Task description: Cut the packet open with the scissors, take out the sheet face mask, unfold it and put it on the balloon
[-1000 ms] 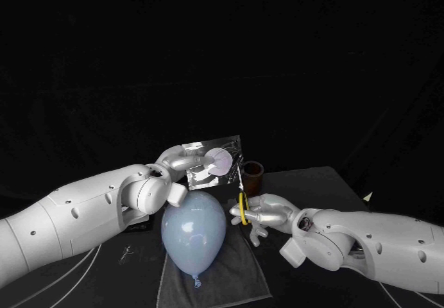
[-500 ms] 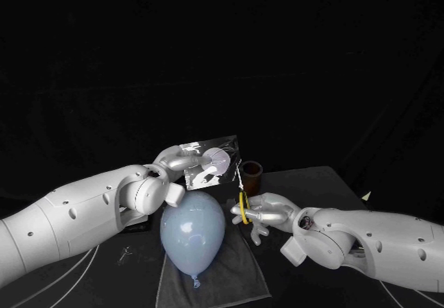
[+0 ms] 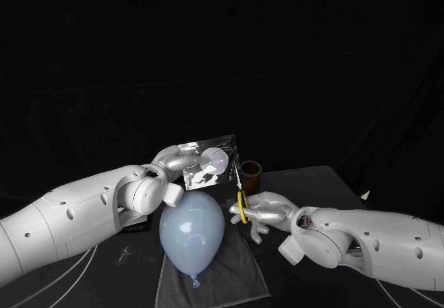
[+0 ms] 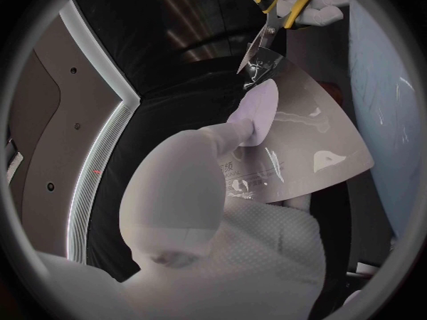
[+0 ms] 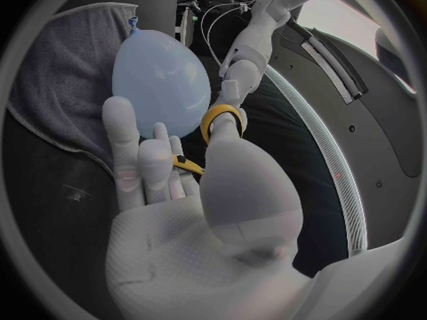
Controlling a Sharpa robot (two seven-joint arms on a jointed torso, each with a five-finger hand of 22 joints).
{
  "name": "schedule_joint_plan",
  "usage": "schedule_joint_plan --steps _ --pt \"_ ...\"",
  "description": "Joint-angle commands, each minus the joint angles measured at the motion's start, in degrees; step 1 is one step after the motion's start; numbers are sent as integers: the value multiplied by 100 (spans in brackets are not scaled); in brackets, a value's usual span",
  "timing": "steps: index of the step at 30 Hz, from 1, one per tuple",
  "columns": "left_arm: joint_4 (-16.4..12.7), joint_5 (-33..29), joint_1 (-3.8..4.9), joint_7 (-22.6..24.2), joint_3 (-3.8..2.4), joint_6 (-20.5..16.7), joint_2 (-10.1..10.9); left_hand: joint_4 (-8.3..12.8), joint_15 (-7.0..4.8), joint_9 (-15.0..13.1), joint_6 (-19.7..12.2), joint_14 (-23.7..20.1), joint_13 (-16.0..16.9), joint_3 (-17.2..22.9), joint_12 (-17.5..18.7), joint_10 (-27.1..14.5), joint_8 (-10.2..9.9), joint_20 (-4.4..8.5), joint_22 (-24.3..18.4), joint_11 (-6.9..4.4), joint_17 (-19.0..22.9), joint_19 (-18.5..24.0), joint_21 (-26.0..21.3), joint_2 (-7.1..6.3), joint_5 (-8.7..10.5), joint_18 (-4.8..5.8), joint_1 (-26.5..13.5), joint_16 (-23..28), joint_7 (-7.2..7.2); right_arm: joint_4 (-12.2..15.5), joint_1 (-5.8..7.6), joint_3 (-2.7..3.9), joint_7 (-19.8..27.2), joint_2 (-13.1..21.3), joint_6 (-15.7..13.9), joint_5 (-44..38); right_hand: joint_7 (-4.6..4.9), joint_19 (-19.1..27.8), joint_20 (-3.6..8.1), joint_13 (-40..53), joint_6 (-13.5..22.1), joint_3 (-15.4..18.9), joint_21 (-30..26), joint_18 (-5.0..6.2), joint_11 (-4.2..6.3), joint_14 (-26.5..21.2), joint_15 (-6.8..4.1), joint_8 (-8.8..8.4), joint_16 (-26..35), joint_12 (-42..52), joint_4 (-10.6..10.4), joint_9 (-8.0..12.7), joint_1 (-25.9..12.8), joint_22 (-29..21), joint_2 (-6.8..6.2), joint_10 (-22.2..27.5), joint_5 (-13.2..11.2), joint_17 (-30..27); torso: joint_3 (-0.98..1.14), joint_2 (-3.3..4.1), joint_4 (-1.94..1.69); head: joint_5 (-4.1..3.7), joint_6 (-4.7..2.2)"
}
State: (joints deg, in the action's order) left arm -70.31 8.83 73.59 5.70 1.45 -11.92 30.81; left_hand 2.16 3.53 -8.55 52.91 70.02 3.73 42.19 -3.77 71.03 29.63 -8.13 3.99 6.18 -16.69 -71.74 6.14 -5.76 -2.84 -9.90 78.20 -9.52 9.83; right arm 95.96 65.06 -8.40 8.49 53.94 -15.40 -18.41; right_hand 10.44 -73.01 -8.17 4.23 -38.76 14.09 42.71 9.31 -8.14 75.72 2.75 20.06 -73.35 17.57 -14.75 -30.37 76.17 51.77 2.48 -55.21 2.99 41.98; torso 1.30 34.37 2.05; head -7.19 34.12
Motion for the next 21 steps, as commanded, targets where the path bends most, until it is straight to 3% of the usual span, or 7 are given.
schedule_joint_plan --steps 1,8,21 --pt "-14 -1 1 65 1 135 -6 5 -24 -823 46 18 7 20 7 46 38 -9 7 13 -5 -41 36 43 -24 -61 -7 40 -1 -7 12 15 199 -7 -73 77 134 -102 32 18 -182 58 148 -12 75 106 -46 58 -44 65 33 40 77 107 141 -207 -24 115 -3 -1 0 -3 9" --pt "-14 -4 1 65 1 138 -3 9 -24 -829 46 19 7 23 7 47 37 -9 7 12 -8 -41 36 46 -24 -61 -13 41 -2 -13 12 16 225 -8 -56 87 21 -320 133 12 -521 246 598 -97 185 408 -151 47 -238 24 105 163 203 435 374 -530 -23 632 -2 1 1 -16 11" --pt "-1 -49 1 58 1 138 22 14 -25 -835 46 19 7 27 7 47 36 -9 7 12 -10 -40 37 47 -24 -61 -17 42 -2 -24 13 16 315 20 -178 90 13 -304 154 -3 -571 377 547 -88 193 402 -160 -4 -192 -51 123 220 206 386 396 -573 -22 553 1 0 2 -40 -7"
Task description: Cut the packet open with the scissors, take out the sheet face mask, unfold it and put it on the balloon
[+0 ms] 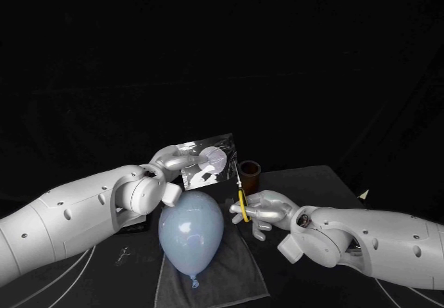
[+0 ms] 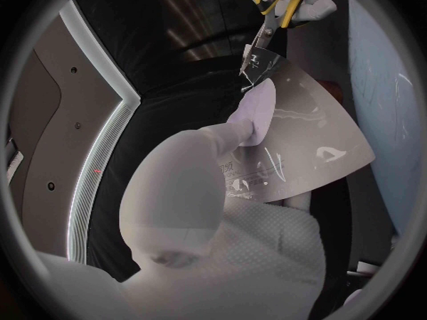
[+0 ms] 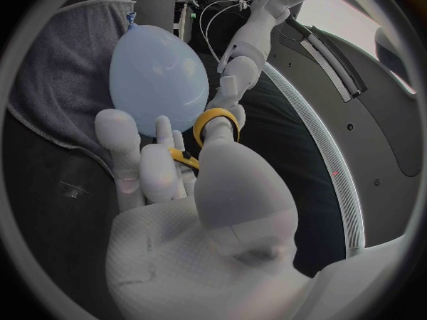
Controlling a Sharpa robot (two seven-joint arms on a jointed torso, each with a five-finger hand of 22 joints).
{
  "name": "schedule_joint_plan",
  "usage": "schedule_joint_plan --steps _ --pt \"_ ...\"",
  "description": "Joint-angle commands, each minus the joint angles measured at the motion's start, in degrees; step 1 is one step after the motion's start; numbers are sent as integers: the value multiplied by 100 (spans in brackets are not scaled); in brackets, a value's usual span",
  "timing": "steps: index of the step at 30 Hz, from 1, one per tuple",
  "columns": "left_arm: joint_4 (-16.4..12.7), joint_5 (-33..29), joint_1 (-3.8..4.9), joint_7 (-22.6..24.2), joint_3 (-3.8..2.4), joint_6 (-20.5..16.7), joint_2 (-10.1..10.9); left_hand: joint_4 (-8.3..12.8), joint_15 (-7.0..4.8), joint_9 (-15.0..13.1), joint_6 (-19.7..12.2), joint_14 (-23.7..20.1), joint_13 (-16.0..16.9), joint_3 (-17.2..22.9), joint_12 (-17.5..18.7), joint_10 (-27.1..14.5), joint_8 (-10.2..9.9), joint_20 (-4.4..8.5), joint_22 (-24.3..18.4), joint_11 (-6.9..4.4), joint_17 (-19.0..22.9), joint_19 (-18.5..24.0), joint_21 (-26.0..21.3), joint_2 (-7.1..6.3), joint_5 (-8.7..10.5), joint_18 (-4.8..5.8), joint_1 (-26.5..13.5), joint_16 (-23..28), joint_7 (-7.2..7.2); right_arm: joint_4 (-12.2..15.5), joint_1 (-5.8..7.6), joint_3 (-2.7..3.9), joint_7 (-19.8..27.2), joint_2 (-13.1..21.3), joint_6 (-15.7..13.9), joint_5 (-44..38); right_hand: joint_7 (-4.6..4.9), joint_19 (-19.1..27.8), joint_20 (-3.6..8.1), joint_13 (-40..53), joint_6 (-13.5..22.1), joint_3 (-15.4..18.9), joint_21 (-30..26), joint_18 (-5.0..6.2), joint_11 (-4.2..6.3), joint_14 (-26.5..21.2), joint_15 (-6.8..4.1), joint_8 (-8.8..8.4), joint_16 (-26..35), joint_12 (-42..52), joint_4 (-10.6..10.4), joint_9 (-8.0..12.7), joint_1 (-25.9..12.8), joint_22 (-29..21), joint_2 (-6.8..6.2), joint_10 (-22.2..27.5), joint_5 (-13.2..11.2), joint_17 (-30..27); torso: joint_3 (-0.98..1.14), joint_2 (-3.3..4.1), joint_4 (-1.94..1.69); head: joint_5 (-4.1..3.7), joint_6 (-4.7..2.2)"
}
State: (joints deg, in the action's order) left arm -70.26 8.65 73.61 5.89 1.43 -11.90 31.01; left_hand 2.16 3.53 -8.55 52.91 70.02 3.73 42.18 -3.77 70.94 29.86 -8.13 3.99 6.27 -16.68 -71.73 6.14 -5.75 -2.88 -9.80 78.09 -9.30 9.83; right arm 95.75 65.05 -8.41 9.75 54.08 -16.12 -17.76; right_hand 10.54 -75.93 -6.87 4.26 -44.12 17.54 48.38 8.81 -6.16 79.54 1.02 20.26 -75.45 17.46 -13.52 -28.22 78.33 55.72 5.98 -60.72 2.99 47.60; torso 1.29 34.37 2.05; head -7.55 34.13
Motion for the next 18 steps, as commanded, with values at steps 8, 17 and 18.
schedule_joint_plan --steps 8,17,18 --pt "-9 -37 -1 36 2 148 12 15 -25 -837 46 19 6 28 7 57 12 -8 6 3 -11 -40 37 46 -20 -71 -7 20 -2 -8 15 20 257 2 -122 36 -27 -58 37 -3 -159 100 105 -61 22 74 -5 -41 -21 -85 57 47 79 86 158 -143 -22 118 1 0 1 -20 -1" --pt "-11 -39 -1 38 2 172 10 19 -26 -843 46 19 6 32 8 57 12 -8 6 3 -14 -39 37 48 -20 -71 -10 21 -2 -34 16 24 193 -17 -52 26 -104 -134 94 4 -444 308 265 -88 99 152 -73 -122 -30 -240 132 136 182 203 354 -449 -21 218 -2 -1 0 -18 8" --pt "-12 -39 -1 40 2 175 9 19 -26 -843 46 19 6 32 8 57 12 -8 6 3 -14 -39 37 48 -20 -71 -10 21 -2 -38 16 24 171 -19 -39 22 -146 -159 113 20 -559 350 309 -94 134 170 -104 -121 -19 -258 153 146 221 235 432 -587 -22 220 -2 0 -1 -14 11"
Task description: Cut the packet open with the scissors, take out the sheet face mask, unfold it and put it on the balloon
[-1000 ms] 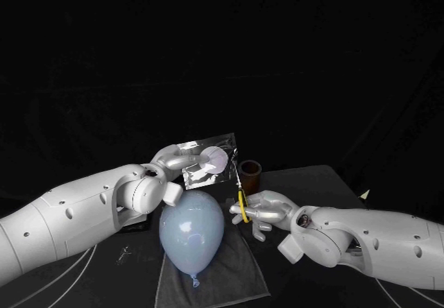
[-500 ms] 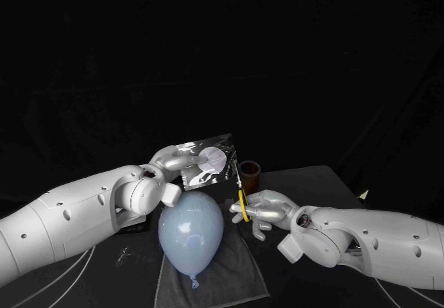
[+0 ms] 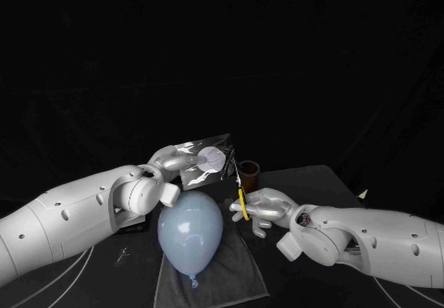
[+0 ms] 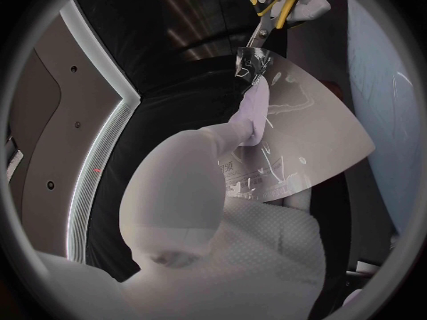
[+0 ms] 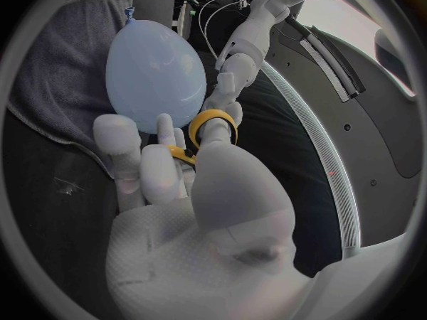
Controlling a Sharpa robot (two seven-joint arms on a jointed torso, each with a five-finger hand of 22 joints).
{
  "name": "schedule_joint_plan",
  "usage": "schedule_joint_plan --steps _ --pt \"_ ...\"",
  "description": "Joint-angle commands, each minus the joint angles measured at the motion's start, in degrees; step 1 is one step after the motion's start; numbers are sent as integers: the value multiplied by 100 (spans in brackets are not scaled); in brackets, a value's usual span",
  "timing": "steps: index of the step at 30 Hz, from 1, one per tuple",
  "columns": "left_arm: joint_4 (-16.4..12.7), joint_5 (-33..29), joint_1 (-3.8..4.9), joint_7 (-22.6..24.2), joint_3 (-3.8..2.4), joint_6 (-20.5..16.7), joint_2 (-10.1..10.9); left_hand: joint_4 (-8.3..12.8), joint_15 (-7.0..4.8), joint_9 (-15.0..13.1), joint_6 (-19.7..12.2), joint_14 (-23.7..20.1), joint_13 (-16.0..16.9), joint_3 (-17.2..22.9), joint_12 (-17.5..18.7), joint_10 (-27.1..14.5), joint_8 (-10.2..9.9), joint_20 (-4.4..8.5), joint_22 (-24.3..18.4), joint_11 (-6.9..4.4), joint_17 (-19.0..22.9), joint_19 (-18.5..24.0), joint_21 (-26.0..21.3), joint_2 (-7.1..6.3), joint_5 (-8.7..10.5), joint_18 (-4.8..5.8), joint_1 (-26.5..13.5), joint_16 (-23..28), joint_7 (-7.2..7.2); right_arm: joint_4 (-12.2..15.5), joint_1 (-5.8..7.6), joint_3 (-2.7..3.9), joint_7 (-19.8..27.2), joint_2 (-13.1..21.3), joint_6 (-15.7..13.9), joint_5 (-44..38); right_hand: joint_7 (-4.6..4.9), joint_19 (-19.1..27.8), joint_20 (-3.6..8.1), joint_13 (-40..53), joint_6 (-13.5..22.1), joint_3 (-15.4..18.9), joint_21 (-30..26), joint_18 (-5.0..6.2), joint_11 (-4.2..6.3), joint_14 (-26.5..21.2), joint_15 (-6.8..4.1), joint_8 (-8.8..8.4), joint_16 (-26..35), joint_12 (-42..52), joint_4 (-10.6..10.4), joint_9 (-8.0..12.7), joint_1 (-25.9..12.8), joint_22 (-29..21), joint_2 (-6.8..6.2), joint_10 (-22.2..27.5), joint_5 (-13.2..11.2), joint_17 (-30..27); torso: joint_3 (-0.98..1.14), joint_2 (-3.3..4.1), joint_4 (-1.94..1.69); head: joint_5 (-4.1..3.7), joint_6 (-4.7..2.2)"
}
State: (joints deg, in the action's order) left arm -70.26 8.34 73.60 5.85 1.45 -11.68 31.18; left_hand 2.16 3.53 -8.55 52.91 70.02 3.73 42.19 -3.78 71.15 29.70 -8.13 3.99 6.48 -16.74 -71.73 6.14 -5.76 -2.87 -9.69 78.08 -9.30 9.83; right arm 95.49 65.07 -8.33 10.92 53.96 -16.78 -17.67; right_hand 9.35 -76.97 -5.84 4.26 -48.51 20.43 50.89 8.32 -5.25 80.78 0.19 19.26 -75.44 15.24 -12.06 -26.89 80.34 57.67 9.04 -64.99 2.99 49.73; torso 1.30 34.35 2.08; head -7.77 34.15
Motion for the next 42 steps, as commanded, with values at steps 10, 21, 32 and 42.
schedule_joint_plan --steps 10,21,32,42 --pt "-8 -8 0 57 1 151 -4 20 -25 -846 46 19 6 35 8 36 27 -8 6 -18 -9 -39 37 51 -21 -81 -13 22 -2 -51 20 17 -132 8 97 -83 -338 -304 213 176 -807 262 602 -144 339 256 -259 65 -173 -29 141 -61 328 471 586 -1039 -17 564 -2 1 -1 20 31" --pt "4 -13 -1 76 1 142 26 20 -25 -846 46 19 6 35 8 36 27 -8 6 -18 -9 -39 37 51 -21 -81 -13 22 -2 -55 26 16 -173 117 113 -141 -506 -428 318 291 -1128 371 977 -216 488 503 -375 134 -654 -61 261 -194 568 789 779 -1479 -16 1780 -4 -2 2 -5 25" --pt "-25 -75 -3 132 2 214 104 23 -24 -854 45 19 6 40 9 35 26 -9 5 -17 -12 -38 37 57 -20 -81 -19 25 -2 -79 27 13 -111 330 69 5 -555 -471 358 324 -1221 213 1139 -249 530 539 -409 117 -768 -142 204 -247 694 932 798 -1610 -16 2062 -2 1 1 -20 24" --pt "-37 -81 -3 141 4 250 123 26 -23 -861 43 17 5 44 11 33 24 -11 5 -16 -14 -37 37 62 -19 -80 -24 28 -2 -70 27 13 -98 349 167 38 -557 -470 365 331 -1234 157 1147 -250 533 540 -413 103 -782 -170 166 -258 710 942 793 -1636 -15 2101 0 2 -1 -29 20"
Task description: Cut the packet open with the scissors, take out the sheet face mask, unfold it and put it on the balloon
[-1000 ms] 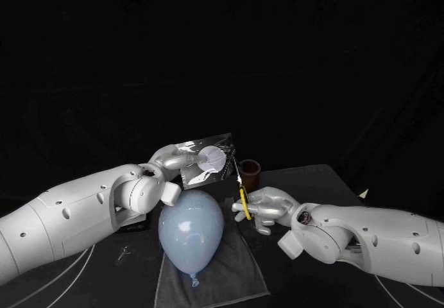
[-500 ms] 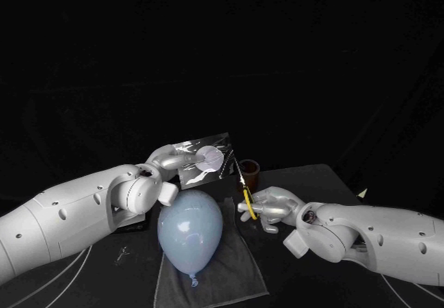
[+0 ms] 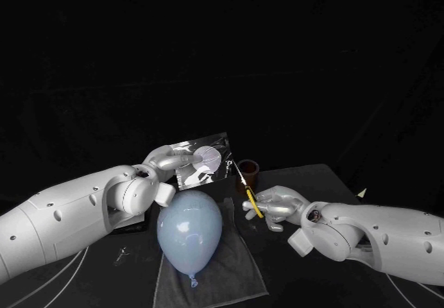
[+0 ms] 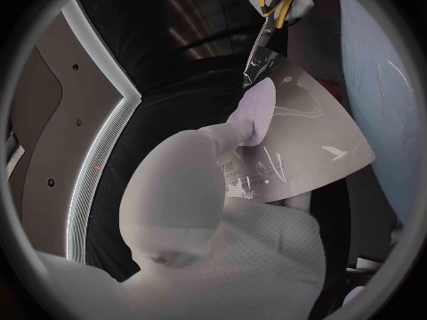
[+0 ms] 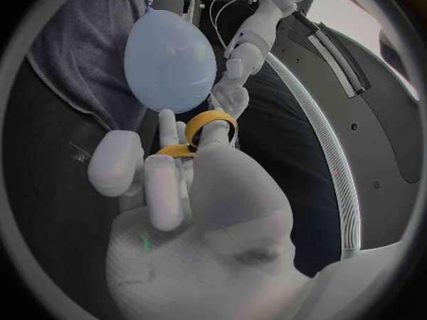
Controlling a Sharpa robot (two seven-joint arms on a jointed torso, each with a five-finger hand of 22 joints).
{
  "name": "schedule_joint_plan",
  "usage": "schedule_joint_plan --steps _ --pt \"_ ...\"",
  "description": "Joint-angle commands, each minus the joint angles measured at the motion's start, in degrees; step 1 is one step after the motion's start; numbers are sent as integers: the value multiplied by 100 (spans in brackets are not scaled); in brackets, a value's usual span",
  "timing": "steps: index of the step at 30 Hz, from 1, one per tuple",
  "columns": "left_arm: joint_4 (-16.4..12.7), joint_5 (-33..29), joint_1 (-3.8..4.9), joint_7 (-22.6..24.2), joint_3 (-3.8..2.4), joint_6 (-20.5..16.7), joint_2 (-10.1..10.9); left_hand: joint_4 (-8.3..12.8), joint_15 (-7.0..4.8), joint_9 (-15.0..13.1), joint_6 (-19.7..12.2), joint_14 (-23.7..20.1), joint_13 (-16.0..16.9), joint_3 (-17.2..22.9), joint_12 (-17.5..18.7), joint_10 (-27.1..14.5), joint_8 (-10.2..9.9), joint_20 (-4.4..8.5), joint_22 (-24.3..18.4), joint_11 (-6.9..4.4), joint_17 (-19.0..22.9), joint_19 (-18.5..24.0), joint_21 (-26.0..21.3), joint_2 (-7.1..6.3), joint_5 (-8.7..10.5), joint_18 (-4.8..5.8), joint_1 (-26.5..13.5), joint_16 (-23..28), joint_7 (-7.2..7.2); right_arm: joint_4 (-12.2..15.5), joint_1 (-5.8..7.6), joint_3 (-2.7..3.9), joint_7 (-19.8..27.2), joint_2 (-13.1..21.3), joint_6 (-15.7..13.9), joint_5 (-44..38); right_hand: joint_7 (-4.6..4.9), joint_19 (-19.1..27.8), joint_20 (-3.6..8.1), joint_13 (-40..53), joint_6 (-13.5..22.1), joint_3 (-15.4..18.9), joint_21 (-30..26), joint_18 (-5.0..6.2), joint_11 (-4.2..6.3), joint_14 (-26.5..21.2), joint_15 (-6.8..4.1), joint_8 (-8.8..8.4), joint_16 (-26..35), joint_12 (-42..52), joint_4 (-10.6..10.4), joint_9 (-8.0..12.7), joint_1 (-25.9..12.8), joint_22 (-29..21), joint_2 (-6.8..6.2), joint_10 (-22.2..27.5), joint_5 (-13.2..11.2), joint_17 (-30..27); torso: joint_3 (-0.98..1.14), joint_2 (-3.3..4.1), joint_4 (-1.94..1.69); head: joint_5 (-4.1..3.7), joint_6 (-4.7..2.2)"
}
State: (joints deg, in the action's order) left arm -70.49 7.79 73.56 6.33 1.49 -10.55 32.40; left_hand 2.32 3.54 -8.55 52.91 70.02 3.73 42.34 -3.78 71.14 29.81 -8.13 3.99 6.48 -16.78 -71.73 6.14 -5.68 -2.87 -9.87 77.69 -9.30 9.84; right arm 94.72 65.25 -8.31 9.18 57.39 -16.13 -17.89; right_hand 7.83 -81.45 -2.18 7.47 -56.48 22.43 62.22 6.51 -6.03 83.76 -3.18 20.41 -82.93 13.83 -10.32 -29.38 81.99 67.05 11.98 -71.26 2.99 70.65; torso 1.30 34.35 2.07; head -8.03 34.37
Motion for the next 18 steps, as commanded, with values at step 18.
schedule_joint_plan --steps 18 --pt "-28 -27 1 88 -1 162 -2 10 -23 -861 43 16 5 28 11 34 12 -11 5 -17 -10 -37 37 54 -19 -62 16 28 -2 13 9 8 172 -143 322 87 411 842 -494 -367 995 417 -1764 213 -154 -453 548 -1054 857 -1019 -83 178 -165 -1370 -315 785 -22 -1852 0 3 1 12 -2"
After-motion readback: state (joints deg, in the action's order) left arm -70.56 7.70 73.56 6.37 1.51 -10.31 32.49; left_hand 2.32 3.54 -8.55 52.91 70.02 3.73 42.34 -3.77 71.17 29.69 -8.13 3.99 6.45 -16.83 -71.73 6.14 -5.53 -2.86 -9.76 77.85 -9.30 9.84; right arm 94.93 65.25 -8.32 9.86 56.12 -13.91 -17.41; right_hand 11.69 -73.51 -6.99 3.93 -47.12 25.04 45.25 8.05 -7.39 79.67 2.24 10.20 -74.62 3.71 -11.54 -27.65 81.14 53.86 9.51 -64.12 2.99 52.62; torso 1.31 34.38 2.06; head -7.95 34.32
